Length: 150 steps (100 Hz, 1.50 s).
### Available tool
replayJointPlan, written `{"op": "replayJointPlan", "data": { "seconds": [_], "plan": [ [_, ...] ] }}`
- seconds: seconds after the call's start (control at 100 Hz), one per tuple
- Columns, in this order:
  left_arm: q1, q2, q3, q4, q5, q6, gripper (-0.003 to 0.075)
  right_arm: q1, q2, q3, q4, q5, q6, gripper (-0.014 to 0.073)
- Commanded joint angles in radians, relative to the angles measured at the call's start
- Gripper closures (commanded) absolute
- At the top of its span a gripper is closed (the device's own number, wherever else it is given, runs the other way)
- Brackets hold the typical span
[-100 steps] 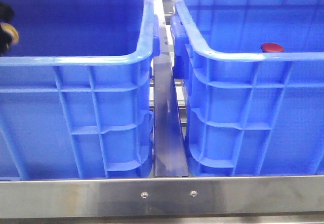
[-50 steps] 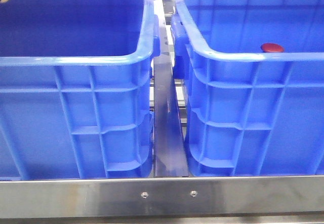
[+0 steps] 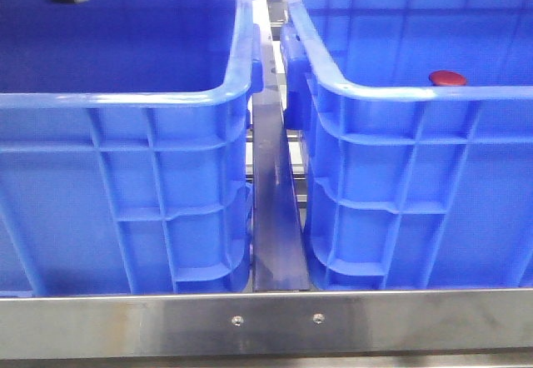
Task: Pick red and yellow buttons and place in box
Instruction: 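Close the left gripper on the yellow-capped button and lift it, then bring the right gripper to the yellow cap held by the left gripper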
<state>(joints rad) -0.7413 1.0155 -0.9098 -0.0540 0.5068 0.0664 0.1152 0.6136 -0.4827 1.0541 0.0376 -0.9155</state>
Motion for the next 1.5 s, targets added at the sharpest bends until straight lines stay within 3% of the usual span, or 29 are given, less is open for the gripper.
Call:
{"op": "replayJointPlan", "data": {
  "seconds": [0.0,0.24,0.49,0.59,0.78,0.9,1.04,1.37,1.49],
  "plan": [
    [-0.059,0.008,-0.056,-0.010,-0.127,0.000,0.0739,-0.005,-0.003,-0.027,-0.009,-0.023,-0.011,0.0662],
    [-0.175,0.070,-0.146,-0.008,-0.147,0.000,0.0739,-0.005,-0.003,-0.027,-0.009,-0.015,-0.011,0.0662],
    [-0.201,0.104,-0.184,-0.002,-0.149,0.000,0.0739,-0.005,-0.003,-0.027,-0.009,0.020,-0.011,0.0634],
    [-0.201,0.104,-0.184,-0.002,-0.149,0.000,0.0739,-0.005,-0.003,-0.027,-0.009,0.051,-0.011,0.0510],
    [-0.201,0.104,-0.184,-0.002,-0.149,0.000,0.0739,-0.005,-0.003,-0.027,0.029,0.084,-0.011,0.0138],
    [-0.201,0.104,-0.184,-0.002,-0.149,0.000,0.0739,-0.005,-0.003,-0.027,0.087,0.109,-0.011,0.0048],
    [-0.201,0.104,-0.184,-0.002,-0.149,0.000,0.0739,-0.005,-0.003,-0.030,0.207,0.207,-0.010,0.0041],
    [-0.201,0.104,-0.184,-0.002,-0.149,0.000,0.0739,-0.005,0.079,-0.031,0.702,0.557,-0.010,0.0041],
    [-0.201,0.104,-0.184,-0.002,-0.149,0.000,0.0739,-0.005,0.141,-0.032,0.781,0.714,-0.011,0.0041]
  ]
}}
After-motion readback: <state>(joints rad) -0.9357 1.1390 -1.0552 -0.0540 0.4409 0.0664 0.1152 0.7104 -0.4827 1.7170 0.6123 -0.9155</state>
